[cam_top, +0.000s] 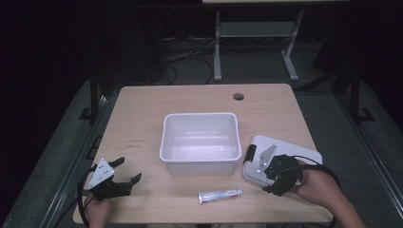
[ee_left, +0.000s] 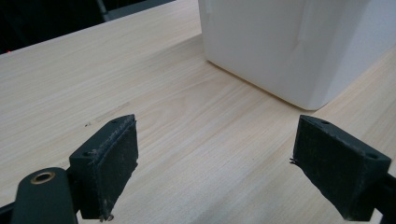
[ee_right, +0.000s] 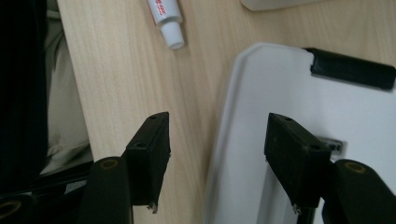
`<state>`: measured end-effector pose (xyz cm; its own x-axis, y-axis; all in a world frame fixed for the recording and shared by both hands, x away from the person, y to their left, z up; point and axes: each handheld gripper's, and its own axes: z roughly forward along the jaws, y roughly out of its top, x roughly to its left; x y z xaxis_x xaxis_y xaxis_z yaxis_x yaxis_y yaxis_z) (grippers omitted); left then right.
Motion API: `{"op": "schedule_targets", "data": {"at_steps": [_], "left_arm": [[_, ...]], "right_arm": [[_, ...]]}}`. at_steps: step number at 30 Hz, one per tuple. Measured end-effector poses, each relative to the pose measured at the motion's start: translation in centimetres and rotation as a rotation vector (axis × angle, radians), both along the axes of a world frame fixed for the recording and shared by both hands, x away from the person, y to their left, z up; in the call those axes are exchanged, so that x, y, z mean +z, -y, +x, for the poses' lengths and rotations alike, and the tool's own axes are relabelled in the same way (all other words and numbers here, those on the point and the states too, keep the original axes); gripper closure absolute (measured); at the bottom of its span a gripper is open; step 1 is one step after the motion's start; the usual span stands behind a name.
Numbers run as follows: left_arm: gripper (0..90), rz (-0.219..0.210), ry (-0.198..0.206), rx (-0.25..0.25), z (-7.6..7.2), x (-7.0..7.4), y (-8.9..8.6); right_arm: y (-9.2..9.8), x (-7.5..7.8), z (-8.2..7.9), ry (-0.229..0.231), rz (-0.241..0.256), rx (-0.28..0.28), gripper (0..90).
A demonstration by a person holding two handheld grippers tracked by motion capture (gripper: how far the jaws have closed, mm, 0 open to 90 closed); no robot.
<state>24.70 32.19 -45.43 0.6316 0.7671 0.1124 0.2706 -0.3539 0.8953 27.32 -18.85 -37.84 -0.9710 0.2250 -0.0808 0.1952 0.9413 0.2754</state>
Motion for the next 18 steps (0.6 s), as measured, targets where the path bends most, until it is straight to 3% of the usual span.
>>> {"op": "schedule_targets", "data": {"at_steps": [18], "left_arm": [[13.6, -0.003, 0.002, 0.004, -0.1, 0.0, -0.1]], "right_arm": [[-3.9, -0.7, -0.6, -0.035, 0.001, 0.098, 38.6]]}}
